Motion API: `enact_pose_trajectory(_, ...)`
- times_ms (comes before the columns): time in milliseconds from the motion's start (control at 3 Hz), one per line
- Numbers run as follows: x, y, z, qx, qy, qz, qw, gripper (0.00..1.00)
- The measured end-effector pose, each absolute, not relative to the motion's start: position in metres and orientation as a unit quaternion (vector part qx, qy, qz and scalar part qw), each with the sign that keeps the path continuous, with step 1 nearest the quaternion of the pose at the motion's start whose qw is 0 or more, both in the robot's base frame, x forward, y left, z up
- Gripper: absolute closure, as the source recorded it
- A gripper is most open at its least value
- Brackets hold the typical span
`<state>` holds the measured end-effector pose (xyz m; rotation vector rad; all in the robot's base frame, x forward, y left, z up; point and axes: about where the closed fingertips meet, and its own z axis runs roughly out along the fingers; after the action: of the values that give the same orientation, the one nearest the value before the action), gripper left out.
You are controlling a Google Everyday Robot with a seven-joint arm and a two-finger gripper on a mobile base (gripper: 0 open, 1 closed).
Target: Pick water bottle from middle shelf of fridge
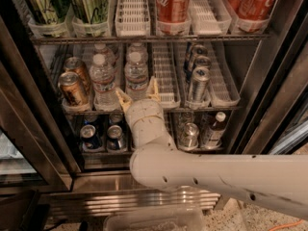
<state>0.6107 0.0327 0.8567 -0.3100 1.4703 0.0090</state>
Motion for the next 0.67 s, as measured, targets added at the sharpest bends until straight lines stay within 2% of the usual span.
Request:
enact_pose_trajectory(333, 0.6158, 0.0316, 0.8529, -0.136, 0.672, 0.002, 0.728, 0.26)
enact_pose_trajectory(667, 0.6192, 0.0298, 0.8508, -0.132, 0.675, 0.000, 0.726, 0.45)
